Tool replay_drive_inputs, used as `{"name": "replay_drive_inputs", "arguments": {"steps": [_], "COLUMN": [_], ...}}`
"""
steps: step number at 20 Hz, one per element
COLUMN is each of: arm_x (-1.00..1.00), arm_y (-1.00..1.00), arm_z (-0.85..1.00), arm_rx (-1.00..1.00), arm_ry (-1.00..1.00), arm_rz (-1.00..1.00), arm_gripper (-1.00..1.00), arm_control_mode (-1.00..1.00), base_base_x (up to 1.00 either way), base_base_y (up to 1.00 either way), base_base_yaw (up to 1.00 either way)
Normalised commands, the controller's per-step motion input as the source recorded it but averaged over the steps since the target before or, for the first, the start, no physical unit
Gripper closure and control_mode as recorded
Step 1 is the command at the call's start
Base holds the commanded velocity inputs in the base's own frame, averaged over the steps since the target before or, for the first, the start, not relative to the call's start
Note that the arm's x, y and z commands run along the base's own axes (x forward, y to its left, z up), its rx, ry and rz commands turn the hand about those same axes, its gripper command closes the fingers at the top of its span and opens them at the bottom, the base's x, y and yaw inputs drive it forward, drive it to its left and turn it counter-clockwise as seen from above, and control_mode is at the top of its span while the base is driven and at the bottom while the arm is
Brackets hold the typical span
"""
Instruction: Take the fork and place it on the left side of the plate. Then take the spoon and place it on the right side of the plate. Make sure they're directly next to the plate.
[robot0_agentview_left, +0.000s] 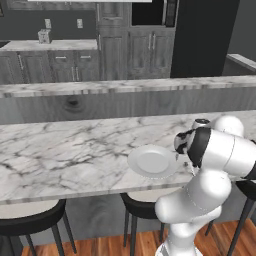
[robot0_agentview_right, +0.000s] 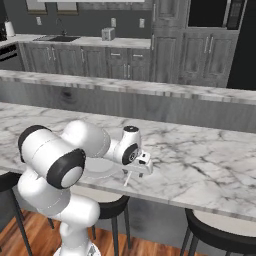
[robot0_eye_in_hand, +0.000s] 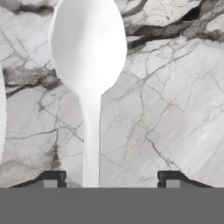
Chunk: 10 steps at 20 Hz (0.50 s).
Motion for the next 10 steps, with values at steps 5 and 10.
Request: {"name": "replay_drive_inputs", "arguments": {"steps": [5, 10], "arm_x": [-0.22, -0.30], "arm_y": [-0.01, 0.00], "arm_z": [0.41, 0.64], "arm_rx": [0.00, 0.00], "arm_ry": [-0.02, -0.02], "arm_rz": [0.00, 0.00], "arm_gripper": [-1.00, -1.00], "arm_control_mode": [-1.00, -1.00], "base_base_x": [0.00, 0.00], "base_base_y": [0.00, 0.00], "base_base_yaw": [0.00, 0.00]}}
